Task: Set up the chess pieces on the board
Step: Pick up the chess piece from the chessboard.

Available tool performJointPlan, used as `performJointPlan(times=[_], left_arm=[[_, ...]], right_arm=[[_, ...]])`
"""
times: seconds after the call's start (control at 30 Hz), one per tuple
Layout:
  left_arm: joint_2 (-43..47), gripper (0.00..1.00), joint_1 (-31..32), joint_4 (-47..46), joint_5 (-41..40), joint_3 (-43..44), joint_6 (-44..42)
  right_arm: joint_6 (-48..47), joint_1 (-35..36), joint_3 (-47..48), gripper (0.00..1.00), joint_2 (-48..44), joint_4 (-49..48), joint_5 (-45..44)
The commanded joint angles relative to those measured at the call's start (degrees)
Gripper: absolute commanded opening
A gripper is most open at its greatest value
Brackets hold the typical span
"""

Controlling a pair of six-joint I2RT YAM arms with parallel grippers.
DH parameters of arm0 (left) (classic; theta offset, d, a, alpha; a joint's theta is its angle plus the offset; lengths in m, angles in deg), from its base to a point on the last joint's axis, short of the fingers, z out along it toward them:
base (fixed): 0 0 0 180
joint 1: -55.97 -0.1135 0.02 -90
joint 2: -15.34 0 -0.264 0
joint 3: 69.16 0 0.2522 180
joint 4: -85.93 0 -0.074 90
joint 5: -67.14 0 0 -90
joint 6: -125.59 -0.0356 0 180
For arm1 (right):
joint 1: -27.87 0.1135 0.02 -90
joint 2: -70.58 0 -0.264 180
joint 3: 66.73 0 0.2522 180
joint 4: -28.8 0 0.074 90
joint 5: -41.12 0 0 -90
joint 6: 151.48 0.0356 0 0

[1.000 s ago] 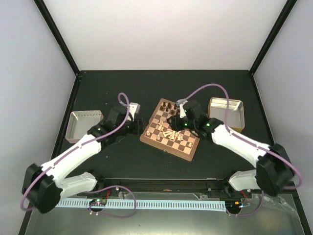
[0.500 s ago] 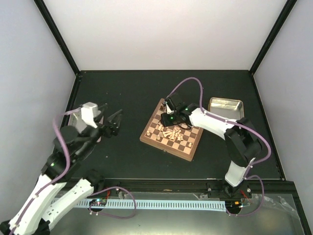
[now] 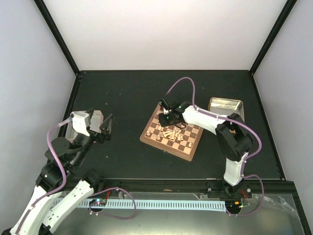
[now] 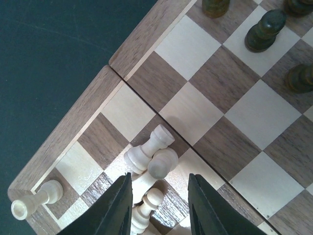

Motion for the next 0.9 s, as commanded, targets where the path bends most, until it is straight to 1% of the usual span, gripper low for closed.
performJointPlan(times=[0.0, 0.23, 0.33, 0.4, 0.53, 0.67, 0.87], left_arm=[[1.41, 0.92, 0.02, -1.79, -1.04, -1.76, -1.07], [1.93, 0.92, 0.01, -2.23, 1.45, -3.51, 0.95], [1.92, 0.92, 0.02, -2.90, 1.88, -4.33, 2.07], [1.91, 0.92, 0.02, -3.25, 1.95, -4.84, 2.19], [1.50, 0.92, 0.05, -3.10, 1.77, -4.91, 2.12], [1.30, 0.92, 0.02, -2.94, 1.69, -5.09, 2.02], [1.25, 0.92, 0.00, -2.72, 1.47, -5.19, 2.03]], right_arm=[[0.77, 0.38, 1.93, 0.34, 1.89, 1.35, -2.41], [0.30, 0.40, 3.53, 0.33, 3.96, 1.12, -2.23], [0.16, 0.32, 3.93, 0.27, 4.54, 0.98, -2.56], [0.07, 0.39, 3.75, 0.22, 4.47, 0.55, -3.09], [-0.82, 0.41, 2.53, 0.16, 3.29, -1.48, -3.55], [-1.40, 0.33, 1.41, 0.09, 1.58, -2.88, -4.60], [-1.49, 0.40, -0.72, 0.07, -2.61, -4.59, -6.45]])
